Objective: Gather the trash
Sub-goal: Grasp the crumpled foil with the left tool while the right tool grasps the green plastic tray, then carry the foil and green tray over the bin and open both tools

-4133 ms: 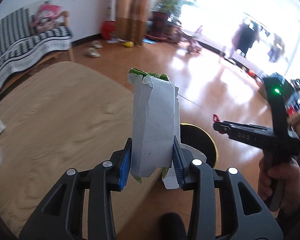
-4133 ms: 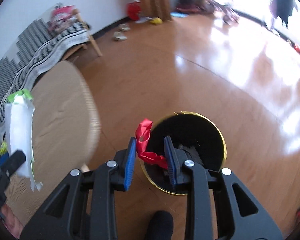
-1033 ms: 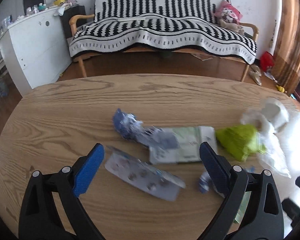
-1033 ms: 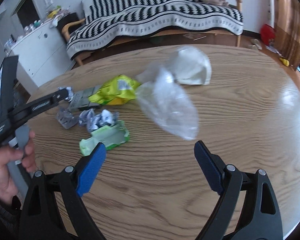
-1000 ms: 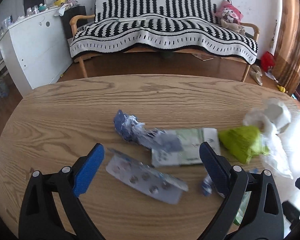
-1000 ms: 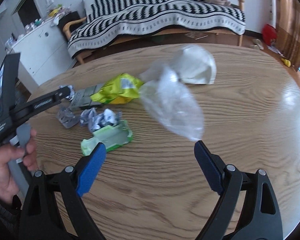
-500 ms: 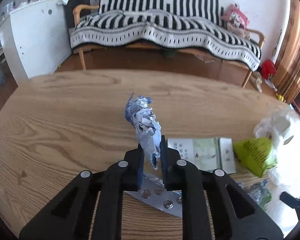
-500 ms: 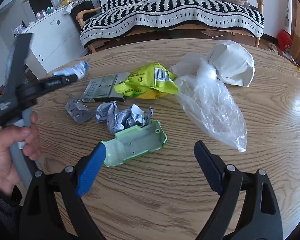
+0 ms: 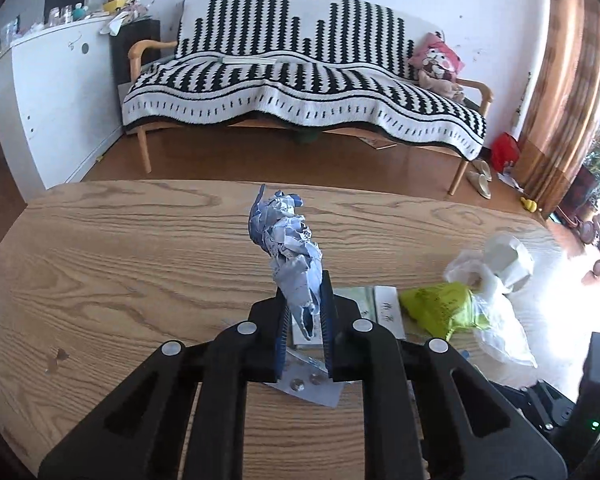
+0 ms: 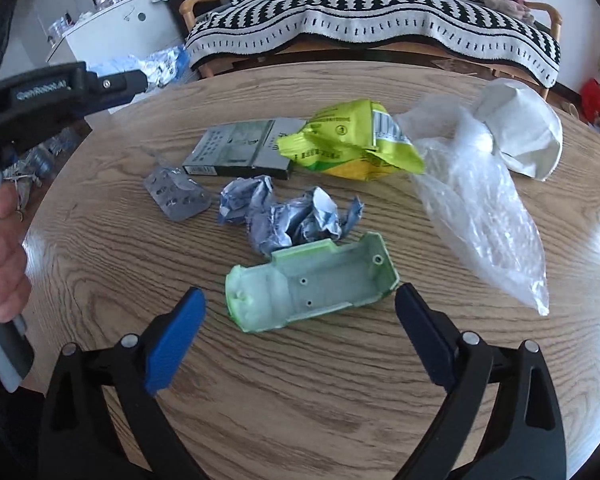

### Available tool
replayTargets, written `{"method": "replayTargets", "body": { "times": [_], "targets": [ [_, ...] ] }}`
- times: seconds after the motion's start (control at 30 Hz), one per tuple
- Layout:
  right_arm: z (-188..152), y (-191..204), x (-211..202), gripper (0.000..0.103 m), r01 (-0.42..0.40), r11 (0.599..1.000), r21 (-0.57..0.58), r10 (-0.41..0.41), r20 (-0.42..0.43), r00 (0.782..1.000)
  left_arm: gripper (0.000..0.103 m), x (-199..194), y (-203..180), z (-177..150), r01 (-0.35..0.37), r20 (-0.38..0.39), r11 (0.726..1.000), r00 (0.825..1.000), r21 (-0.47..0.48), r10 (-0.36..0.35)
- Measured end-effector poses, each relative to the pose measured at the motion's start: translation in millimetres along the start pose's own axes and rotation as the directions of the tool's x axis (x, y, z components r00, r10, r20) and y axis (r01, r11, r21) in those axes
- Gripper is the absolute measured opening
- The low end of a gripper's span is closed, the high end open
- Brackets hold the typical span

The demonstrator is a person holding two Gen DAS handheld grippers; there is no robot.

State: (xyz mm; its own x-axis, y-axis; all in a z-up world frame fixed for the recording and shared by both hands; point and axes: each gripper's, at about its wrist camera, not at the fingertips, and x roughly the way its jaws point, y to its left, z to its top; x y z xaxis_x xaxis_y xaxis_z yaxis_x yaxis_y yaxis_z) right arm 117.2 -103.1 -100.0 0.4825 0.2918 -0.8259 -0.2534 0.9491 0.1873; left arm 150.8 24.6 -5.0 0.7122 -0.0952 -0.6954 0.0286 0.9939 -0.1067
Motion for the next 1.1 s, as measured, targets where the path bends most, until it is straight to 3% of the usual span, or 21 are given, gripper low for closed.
{"method": "replayTargets", "body": {
  "times": [0.13, 0.2, 0.33, 0.6, 0.87, 1.1],
  "targets": [
    [2, -1, 6, 0.094, 0.018, 1.0, -0.007, -0.018, 0.003, 1.0, 0.013, -1, -3, -2, 0.011, -0.005, 1.0, 1.0, 0.012, -0.011],
    [3, -2, 4, 0.081, 0.02, 1.0, -0.011, -0.02, 0.015, 1.0, 0.013, -1, -5, -3, 0.013, -0.007, 1.0, 1.0, 0.017, -0.013],
    [5, -4, -8, 0.08, 0.0, 1.0, -0.004, 0.0, 0.032, 1.0, 0.013, -5, -10, -5, 0.023, -0.015, 0.999, 1.0, 0.031, -0.023],
    [-12, -22, -58, 0.08, 0.05, 0.999, 0.004, -0.05, 0.089, 0.995, 0.013, -20, -41, -13, 0.077, -0.021, 0.994, 0.997, 0.073, -0.075],
    [-44, -104, -133, 0.08, 0.132, 0.976, 0.171, -0.158, 0.151, 0.976, 0.013, -42, -122, -40, 0.182, -0.061, 0.966, 0.983, 0.184, -0.173],
    [-94, -185, -200, 0.08, 0.204, 0.916, 0.345, -0.276, 0.173, 0.946, 0.014, -62, -227, -73, 0.327, -0.12, 0.904, 0.945, 0.275, -0.305]
  ]
}}
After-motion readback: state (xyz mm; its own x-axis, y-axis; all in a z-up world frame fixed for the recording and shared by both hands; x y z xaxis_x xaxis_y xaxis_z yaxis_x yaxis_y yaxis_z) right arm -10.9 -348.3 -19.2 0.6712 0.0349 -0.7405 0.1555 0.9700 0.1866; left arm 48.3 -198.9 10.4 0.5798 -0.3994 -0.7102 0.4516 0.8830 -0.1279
